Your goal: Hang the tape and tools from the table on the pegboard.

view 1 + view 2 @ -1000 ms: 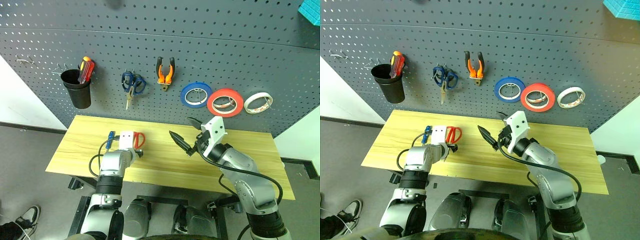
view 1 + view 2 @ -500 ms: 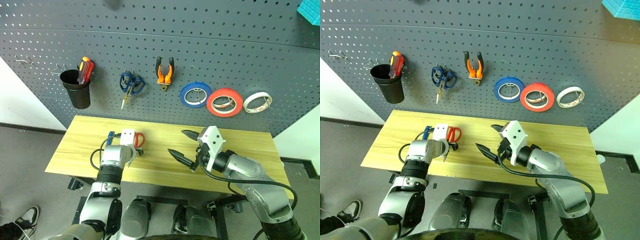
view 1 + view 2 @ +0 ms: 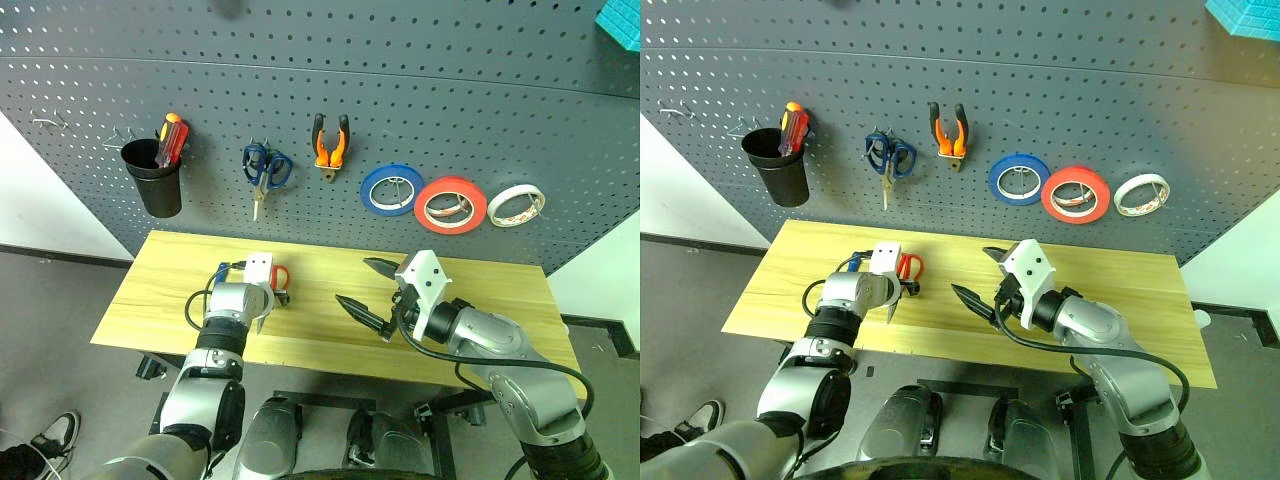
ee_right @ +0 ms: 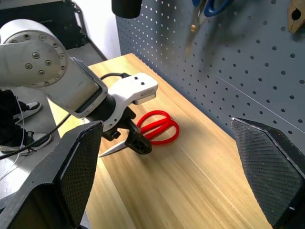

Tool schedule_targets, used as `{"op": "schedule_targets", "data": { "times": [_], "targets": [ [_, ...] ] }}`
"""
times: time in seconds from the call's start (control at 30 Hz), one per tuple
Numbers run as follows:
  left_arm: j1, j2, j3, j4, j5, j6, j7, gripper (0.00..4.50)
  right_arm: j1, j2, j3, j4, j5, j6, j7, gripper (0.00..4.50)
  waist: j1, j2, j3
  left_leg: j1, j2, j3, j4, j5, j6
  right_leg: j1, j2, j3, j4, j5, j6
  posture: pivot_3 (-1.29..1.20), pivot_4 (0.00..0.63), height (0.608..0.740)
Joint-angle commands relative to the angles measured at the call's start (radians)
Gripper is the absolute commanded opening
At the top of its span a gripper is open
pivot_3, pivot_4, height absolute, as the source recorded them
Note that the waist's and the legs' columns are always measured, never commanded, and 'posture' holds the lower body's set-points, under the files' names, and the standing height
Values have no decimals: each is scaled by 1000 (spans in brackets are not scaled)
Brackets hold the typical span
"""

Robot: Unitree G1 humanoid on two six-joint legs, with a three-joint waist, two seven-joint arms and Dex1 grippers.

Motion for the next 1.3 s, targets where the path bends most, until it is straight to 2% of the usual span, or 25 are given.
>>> {"op": "schedule_targets", "data": {
  "times": [0.03,0.3,0.73,1.1,1.3],
  "targets": [
    [-46,22,0,62,1,-29,-7,4500,-2,-3,-8,-48,6,-12,-2,4472,0,0,0,0,0,0,0,0,0,0,0,0,0,0,0,294,139,718],
    [-68,39,-8,155,2,-55,-18,4500,14,-7,-10,-65,4,-7,-11,4472,0,0,0,0,0,0,0,0,0,0,-1,-1,0,0,0,286,145,718],
    [-62,48,-141,180,60,-33,-99,4500,9,-2,0,-59,-13,-15,-20,4472,0,0,0,2,1,-1,0,0,0,2,-1,-1,0,-1,0,291,142,718],
    [-48,48,-131,197,73,-48,-42,4500,17,0,5,-72,-23,-11,-30,4472,0,0,0,4,1,-1,0,0,0,5,-2,-1,0,-2,3,287,148,718],
    [-42,48,-125,220,68,-66,-29,4500,12,5,12,-76,-26,-12,-39,4472,-4,1,1,15,2,-1,-1,-1,0,15,-3,-1,-2,-3,3,282,149,718]
  ]
}}
